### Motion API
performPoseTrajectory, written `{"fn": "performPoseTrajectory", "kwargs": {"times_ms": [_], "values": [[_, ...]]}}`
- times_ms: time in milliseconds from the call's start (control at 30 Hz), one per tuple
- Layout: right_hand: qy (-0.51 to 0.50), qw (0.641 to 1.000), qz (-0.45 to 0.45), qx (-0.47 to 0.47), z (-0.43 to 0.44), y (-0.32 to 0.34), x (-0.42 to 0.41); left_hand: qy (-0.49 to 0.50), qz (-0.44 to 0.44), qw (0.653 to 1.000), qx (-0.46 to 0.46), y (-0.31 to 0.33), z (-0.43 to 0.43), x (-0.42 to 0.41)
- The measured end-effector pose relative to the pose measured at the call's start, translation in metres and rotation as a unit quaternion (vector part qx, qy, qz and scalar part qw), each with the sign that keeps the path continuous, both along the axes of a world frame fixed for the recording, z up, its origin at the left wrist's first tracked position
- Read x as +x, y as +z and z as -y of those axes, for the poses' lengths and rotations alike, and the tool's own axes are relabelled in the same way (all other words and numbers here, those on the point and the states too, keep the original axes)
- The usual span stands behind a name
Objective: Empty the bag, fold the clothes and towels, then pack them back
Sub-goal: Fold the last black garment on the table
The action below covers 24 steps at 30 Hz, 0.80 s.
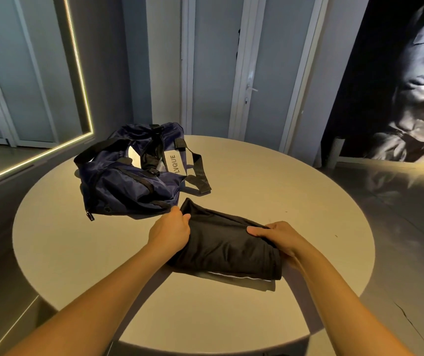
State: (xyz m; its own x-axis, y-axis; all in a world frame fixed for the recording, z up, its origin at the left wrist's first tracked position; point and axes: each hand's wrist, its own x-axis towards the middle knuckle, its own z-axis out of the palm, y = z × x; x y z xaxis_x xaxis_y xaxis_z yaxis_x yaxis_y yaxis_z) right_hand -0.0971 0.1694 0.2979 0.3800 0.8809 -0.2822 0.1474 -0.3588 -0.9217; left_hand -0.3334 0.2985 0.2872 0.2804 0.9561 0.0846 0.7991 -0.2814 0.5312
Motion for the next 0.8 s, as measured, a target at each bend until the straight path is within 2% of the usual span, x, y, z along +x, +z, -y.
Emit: {"fn": "performPoseTrajectory", "kwargs": {"times_ms": [133, 300, 367, 433, 467, 500, 567, 633, 700, 800], "values": [[0.004, 0.998, -0.069, 0.003, 0.007, -0.006, 0.006, 0.038, 0.000, 0.999, -0.040, 0.000, -0.006, 0.001], [-0.009, 0.998, -0.056, 0.022, 0.008, -0.009, 0.007, 0.030, 0.004, 0.997, -0.065, 0.003, -0.012, -0.002], [-0.017, 0.998, -0.057, 0.032, 0.005, -0.011, 0.006, 0.029, -0.021, 0.999, 0.003, 0.007, -0.007, -0.005], [-0.011, 0.998, -0.053, 0.033, 0.005, -0.011, 0.007, 0.008, -0.016, 0.989, 0.144, 0.010, 0.006, -0.005], [-0.005, 0.998, -0.052, 0.031, 0.005, -0.010, 0.007, -0.034, 0.006, 0.978, 0.204, 0.012, 0.013, -0.003], [0.001, 0.998, -0.052, 0.028, 0.005, -0.010, 0.007, -0.096, 0.021, 0.969, 0.226, 0.014, 0.016, 0.000], [0.001, 0.998, -0.053, 0.023, 0.006, -0.008, 0.007, -0.233, -0.008, 0.956, 0.179, 0.013, 0.019, 0.008], [-0.015, 0.998, -0.056, 0.020, 0.006, -0.007, 0.005, -0.298, -0.090, 0.945, 0.099, 0.007, 0.016, 0.014], [-0.057, 0.996, -0.068, 0.019, 0.006, -0.007, 0.000, -0.303, -0.143, 0.941, 0.043, 0.000, 0.013, 0.016], [-0.121, 0.987, -0.104, 0.030, 0.007, -0.009, -0.005, -0.278, -0.185, 0.943, 0.014, -0.008, 0.017, 0.019]]}}
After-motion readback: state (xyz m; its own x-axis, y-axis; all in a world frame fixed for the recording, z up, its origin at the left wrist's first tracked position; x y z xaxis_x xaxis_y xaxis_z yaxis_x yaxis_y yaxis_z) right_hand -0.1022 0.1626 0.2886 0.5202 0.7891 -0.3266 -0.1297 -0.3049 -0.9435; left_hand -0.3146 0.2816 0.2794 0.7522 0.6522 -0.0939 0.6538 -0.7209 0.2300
